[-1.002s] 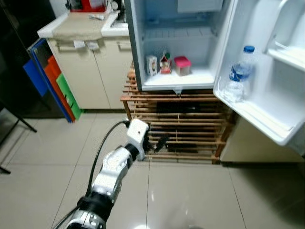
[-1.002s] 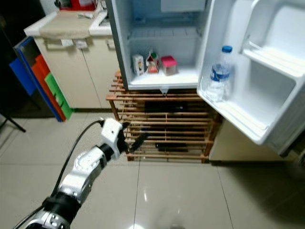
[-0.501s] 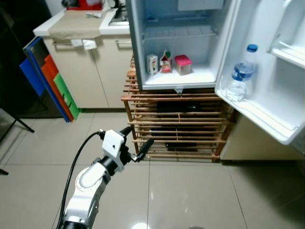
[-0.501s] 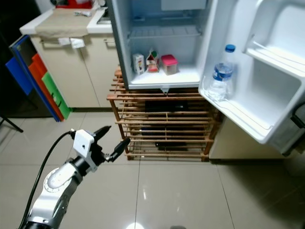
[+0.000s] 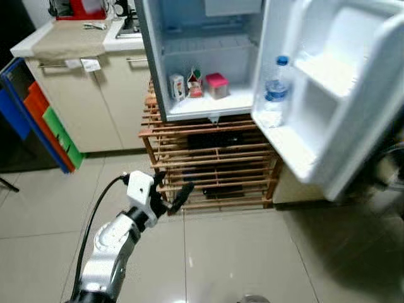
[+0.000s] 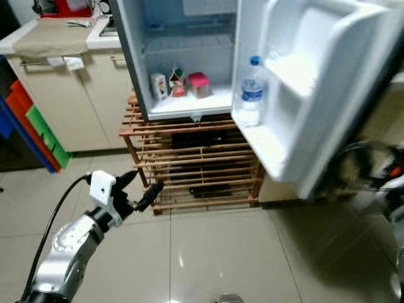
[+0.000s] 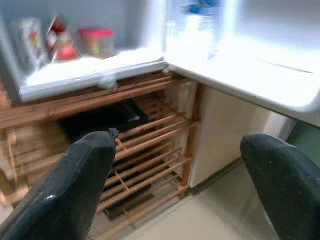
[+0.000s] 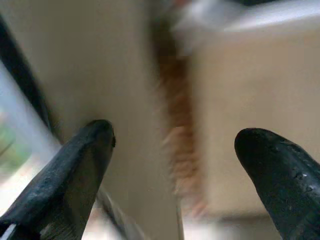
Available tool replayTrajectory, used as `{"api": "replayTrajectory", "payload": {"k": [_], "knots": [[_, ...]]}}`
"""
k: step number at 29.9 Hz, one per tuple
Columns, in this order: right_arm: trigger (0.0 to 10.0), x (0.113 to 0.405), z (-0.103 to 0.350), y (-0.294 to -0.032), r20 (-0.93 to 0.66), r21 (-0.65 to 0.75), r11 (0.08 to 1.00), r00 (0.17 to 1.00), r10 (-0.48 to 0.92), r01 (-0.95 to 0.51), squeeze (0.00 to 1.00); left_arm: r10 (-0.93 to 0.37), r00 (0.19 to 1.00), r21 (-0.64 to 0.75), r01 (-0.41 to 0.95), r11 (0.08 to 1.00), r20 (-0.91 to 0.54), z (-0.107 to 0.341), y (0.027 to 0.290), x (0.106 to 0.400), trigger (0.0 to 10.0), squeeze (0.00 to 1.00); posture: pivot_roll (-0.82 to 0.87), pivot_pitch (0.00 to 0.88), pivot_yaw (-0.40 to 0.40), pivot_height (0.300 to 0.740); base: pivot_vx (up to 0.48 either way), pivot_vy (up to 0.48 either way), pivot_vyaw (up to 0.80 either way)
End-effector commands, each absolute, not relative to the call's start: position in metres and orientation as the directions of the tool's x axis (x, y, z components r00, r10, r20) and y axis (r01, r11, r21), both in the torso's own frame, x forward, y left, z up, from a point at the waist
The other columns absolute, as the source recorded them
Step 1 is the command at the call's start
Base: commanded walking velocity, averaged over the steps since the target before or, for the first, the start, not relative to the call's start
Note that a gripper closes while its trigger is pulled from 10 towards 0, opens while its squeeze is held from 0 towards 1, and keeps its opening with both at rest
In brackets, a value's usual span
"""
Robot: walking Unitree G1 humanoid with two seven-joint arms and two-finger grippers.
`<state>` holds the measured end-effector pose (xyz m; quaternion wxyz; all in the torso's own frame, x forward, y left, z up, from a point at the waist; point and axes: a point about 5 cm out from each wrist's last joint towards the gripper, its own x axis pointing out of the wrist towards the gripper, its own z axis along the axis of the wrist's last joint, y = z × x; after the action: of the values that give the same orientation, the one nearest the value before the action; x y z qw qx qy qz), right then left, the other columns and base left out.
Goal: Restocking fridge
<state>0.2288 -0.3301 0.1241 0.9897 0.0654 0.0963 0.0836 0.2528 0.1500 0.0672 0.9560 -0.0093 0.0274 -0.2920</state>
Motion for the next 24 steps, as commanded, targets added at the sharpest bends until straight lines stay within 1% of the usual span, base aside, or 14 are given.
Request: {"api": "replayTrajectory", "payload": {"k": [1, 6, 8, 10, 11, 12, 14, 15, 18, 19, 20, 22, 23, 24], "knots": [[10.0, 0.234, 0.126, -0.335, -0.213, 0.097, 0.983, 0.962, 0.173, -0.156, 0.00, -0.550, 0.834, -0.020, 0.549, 0.835, -0.040, 0.069, 0.154, 0.250, 10.0, 0.00, -0.18, 0.000, 0.047, 0.740, 0.000, 0.000, 0.00], [10.0, 0.232, 0.120, -0.349, -0.260, 0.071, 0.994, 0.960, 0.104, -0.088, 0.00, -0.503, 0.864, -0.031, 0.503, 0.864, -0.020, 0.070, 0.163, 0.245, 10.0, 0.00, -0.17, 0.000, 0.037, 0.740, 0.000, 0.000, 0.00], [10.0, 0.232, 0.118, -0.353, -0.286, 0.064, 0.996, 0.954, 0.084, -0.068, 0.00, -0.444, 0.896, -0.017, 0.443, 0.896, -0.019, 0.069, 0.176, 0.239, 10.0, 0.00, -0.16, 0.000, 0.033, 0.740, 0.000, 0.000, 0.00], [10.0, 0.233, 0.116, -0.349, -0.302, 0.076, 0.994, 0.948, 0.100, -0.080, 0.00, -0.359, 0.933, -0.024, 0.358, 0.933, -0.040, 0.063, 0.194, 0.230, 10.0, 0.00, -0.14, 0.000, 0.022, 0.740, 0.000, 0.000, 0.00], [10.0, 0.233, 0.116, -0.349, -0.302, 0.076, 0.994, 0.948, 0.100, -0.080, 0.00, -0.359, 0.933, -0.024, 0.358, 0.933, -0.040, 0.063, 0.194, 0.230, 10.0, 0.00, -0.14, 0.000, 0.022, 0.740, 0.000, 0.000, 0.00], [10.0, 0.236, 0.115, -0.341, -0.309, 0.084, 0.989, 0.941, 0.140, -0.120, 0.00, -0.318, 0.947, -0.025, 0.317, 0.948, -0.035, 0.063, 0.198, 0.228, 10.0, 0.00, -0.13, 0.000, 0.014, 0.740, 0.000, 0.000, 0.00], [10.0, 0.237, 0.114, -0.337, -0.308, 0.089, 0.985, 0.937, 0.166, -0.145, 0.00, -0.314, 0.949, -0.021, 0.313, 0.949, -0.023, 0.064, 0.198, 0.229, 10.0, 0.00, -0.12, 0.000, 0.011, 0.740, 0.000, 0.000, 0.00], [10.0, 0.240, 0.115, -0.328, -0.304, 0.073, 0.979, 0.930, 0.204, -0.191, 0.00, -0.290, 0.957, -0.030, 0.290, 0.957, 0.002, 0.066, 0.199, 0.235, 10.0, 0.00, -0.12, 0.000, 0.014, 0.740, 0.000, 0.000, 0.00], [10.0, 0.242, 0.119, -0.318, -0.289, 0.052, 0.972, 0.929, 0.232, -0.227, 0.00, -0.269, 0.963, -0.037, 0.270, 0.962, 0.019, 0.068, 0.199, 0.242, 10.0, 0.00, -0.13, 0.000, 0.020, 0.740, 0.000, 0.000, 0.00], [10.0, 0.247, 0.127, -0.304, -0.247, 0.017, 0.967, 0.936, 0.250, -0.253, 0.00, -0.229, 0.972, -0.003, 0.230, 0.973, 0.043, 0.076, 0.198, 0.256, 10.0, 0.00, -0.13, 0.000, 0.026, 0.740, 0.000, 0.000, 0.00], [10.0, 0.247, 0.127, -0.304, -0.247, 0.017, 0.967, 0.936, 0.250, -0.253, 0.00, -0.229, 0.972, -0.003, 0.230, 0.973, 0.043, 0.076, 0.198, 0.256, 10.0, 0.00, -0.13, 0.000, 0.026, 0.740, 0.000, 0.000, 0.00], [10.0, 0.263, 0.137, -0.287, -0.152, -0.078, 0.981, 0.975, 0.163, -0.177, 0.00, -0.200, 0.972, -0.016, 0.203, 0.979, 0.121, 0.099, 0.191, 0.282, 10.0, 0.00, -0.14, 0.000, 0.034, 0.740, 0.000, 0.000, 0.00], [10.0, 0.263, 0.137, -0.287, -0.152, -0.078, 0.981, 0.975, 0.163, -0.177, 0.00, -0.200, 0.972, -0.016, 0.203, 0.979, 0.121, 0.099, 0.191, 0.282, 10.0, 0.00, -0.14, 0.000, 0.034, 0.740, 0.000, 0.000, 0.00], [10.0, 0.268, 0.139, -0.281, -0.127, -0.098, 0.984, 0.983, 0.135, -0.148, 0.00, -0.182, 0.972, -0.014, 0.186, 0.982, 0.150, 0.111, 0.188, 0.289, 10.0, 0.00, -0.15, 0.000, 0.039, 0.740, 0.000, 0.000, 0.00]]}}
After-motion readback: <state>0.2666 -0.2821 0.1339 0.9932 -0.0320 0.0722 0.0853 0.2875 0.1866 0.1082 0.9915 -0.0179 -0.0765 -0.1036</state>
